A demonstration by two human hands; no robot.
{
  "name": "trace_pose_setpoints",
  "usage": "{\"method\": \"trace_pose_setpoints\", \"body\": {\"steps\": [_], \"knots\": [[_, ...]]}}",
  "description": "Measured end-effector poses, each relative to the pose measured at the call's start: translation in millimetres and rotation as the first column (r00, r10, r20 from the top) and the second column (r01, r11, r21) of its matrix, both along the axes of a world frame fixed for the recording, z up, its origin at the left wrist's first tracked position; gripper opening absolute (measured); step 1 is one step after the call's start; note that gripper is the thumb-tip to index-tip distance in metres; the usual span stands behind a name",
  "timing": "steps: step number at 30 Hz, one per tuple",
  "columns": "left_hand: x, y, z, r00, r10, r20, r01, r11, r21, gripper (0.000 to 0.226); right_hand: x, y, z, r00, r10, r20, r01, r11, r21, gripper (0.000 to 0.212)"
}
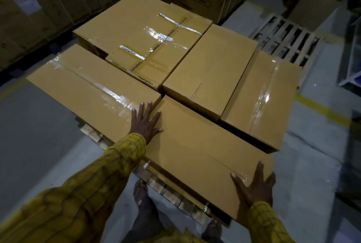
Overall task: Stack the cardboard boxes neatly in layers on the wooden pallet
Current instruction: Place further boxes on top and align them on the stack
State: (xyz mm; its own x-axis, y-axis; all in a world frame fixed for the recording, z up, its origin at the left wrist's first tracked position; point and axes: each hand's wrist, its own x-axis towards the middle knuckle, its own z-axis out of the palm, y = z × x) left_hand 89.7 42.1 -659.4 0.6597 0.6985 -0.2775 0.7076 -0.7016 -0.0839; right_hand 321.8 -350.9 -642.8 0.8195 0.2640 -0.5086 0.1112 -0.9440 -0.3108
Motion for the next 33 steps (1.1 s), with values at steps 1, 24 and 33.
{"method": "trace_pose_setpoints", "body": {"steps": [1, 24, 33], "knots": [[-0.2, 0.0, 0.6, 1.000, 0.002, 0.008, -0.002, 1.000, -0.002, 0.077, 0.7, -0.7, 1.0, 1.000, 0.003, -0.008, -0.003, 1.000, 0.005, 0.132], [96.1, -166.0, 13.8, 0.998, 0.059, -0.010, -0.060, 0.977, -0.207, 0.091, 27.0, -39.4, -9.8, 0.956, 0.269, -0.113, -0.246, 0.952, 0.183, 0.137], [166.0, -247.3, 17.3, 0.991, -0.093, 0.093, 0.114, 0.960, -0.254, 0.098, 63.1, -28.8, 14.4, 0.828, 0.556, 0.066, -0.557, 0.831, -0.013, 0.118]]}}
